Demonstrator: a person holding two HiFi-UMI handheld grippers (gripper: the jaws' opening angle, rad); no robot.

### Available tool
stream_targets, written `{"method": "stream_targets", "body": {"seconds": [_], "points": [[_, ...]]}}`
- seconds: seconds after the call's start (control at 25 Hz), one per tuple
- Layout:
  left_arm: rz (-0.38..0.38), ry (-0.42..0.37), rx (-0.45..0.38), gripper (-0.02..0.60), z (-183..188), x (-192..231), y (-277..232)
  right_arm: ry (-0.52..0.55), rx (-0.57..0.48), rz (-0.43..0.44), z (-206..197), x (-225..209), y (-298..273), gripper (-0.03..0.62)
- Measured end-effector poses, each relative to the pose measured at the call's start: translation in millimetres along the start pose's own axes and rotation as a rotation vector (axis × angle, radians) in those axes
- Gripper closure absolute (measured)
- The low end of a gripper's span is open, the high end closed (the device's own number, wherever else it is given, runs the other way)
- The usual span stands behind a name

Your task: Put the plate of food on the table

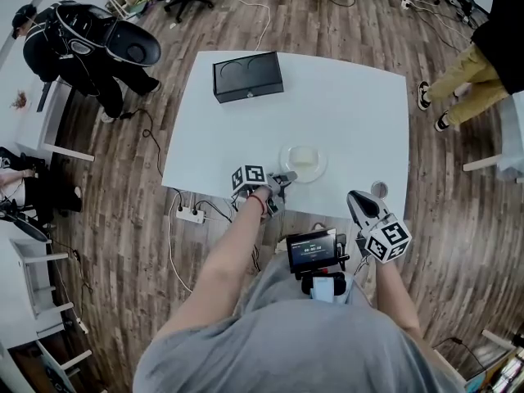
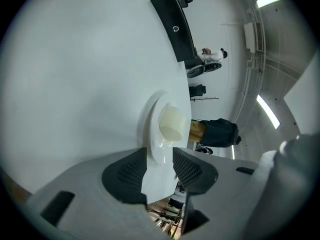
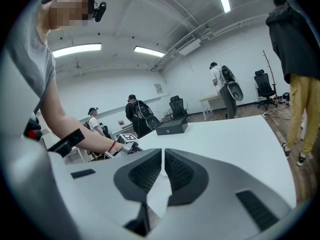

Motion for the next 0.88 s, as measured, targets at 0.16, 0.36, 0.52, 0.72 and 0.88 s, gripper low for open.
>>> {"method": "stream_targets", "body": {"seconds": [0.16,0.36,0.52,0.72,0.88], "points": [[-0.013,-0.008,0.001,0.425,-1.4,-2.2,4.1,-0.007,-0.009,-0.010,4.2,-0.1,0.8,0.560],[-0.037,-0.061,-0.007,0.426,-9.8,-11.9,12.5,-0.011,-0.021,-0.008,5.6,-0.2,3.2,0.560],[-0.035,-0.135,-0.023,0.437,-17.1,-18.9,20.0,-0.009,-0.029,-0.003,4.6,1.0,3.0,0.560],[-0.036,-0.253,-0.038,0.535,-29.0,-33.4,28.8,0.003,-0.029,0.003,6.0,4.4,2.5,0.560],[-0.016,-0.355,-0.029,0.561,-40.3,-43.9,35.2,0.004,-0.036,0.003,9.0,7.2,4.2,0.560]]}}
Point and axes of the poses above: the fingertips, and each gripper's own axes: y backward along the fingers, x to its left, z out of its top, the point moved 4 cm from there along y, backward along the fingers, and after that the axes turned 6 degrees about x, right-handed, at the moved point
